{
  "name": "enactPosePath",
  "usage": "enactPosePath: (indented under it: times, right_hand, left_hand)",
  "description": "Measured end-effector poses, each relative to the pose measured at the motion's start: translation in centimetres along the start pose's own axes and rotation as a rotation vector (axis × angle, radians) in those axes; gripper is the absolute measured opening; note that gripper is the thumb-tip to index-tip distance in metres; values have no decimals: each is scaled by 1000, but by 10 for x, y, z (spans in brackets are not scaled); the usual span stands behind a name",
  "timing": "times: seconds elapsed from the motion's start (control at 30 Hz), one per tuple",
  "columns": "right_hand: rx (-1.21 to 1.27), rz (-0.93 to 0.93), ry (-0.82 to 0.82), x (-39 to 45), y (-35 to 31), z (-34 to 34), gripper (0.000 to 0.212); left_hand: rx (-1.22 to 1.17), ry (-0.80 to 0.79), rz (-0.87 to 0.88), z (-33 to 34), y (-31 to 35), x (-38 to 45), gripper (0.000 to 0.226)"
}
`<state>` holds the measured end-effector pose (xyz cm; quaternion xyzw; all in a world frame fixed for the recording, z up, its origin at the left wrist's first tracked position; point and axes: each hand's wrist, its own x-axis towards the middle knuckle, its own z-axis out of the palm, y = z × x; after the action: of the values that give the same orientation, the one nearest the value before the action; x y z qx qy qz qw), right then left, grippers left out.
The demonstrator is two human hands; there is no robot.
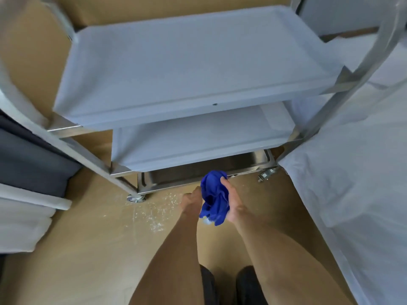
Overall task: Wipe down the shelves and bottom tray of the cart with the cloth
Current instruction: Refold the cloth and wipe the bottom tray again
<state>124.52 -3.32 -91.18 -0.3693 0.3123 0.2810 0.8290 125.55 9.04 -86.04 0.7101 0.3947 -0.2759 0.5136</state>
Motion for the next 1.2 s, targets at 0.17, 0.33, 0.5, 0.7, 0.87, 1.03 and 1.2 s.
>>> enactPosePath:
  times: [0.17,0.33,0.5,0.7,0.87,1.03,1.2]
  right_hand:
    - [-149,26,220,-81,-26,55,37]
    - [-197,78,268,-164,-54,107,57]
    - [-265,177,239,-237,-110,158,42]
    - [-370,86,324,-255,-225,228,29]
    - [-376,-43,236,-248,-302,263,30]
    - [-642,-216,316,-238,-377,302,11]
    - [-1147,-341,220,-241,-427,335,31]
  left_hand:
    - [-214,-143,-110,-22,23,-78,32]
    - [-245,-121,-199,-68,52,-166,26]
    - [-240,-144,-175,-110,121,-232,24]
    - [-223,-118,-70,-142,240,-253,39]
    - [-103,-119,106,-148,328,-263,24]
    - [-15,21,257,-149,404,-278,9]
    - [14,101,363,-156,471,-290,19]
